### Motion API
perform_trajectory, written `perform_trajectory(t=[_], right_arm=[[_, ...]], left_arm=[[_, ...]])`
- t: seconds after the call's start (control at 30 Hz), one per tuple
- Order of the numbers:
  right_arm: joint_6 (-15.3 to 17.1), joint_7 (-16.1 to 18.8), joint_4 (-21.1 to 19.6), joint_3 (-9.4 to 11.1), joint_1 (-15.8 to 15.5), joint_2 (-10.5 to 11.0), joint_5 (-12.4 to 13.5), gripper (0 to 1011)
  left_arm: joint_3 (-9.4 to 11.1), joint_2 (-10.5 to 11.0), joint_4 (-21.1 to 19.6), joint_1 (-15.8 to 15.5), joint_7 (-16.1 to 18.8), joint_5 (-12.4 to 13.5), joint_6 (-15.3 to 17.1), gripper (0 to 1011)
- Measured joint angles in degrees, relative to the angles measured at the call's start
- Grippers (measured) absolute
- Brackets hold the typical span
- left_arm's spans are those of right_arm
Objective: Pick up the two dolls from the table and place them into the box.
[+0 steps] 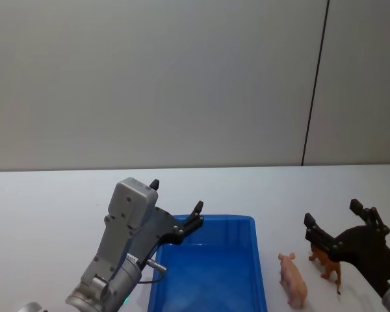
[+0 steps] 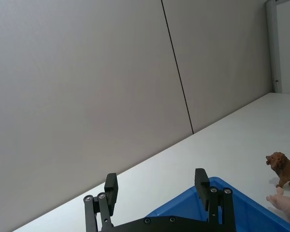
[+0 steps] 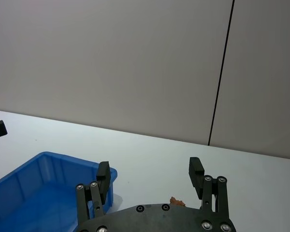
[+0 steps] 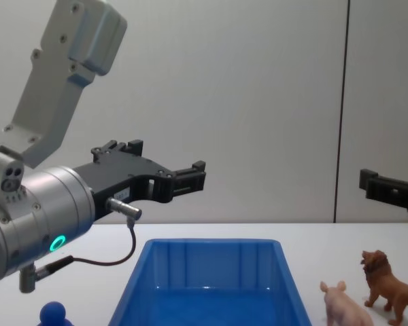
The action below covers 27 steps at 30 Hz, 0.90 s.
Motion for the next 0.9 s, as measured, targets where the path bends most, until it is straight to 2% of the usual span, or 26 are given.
perform_trajectory(t=[0.9], right_arm=[[0.22, 0.29, 0.24, 0.26, 0.08, 0.27, 0.01, 1001]], left_arm=[[0.0, 0.0, 0.0, 0.0, 0.0, 0.0, 0.0, 1004]])
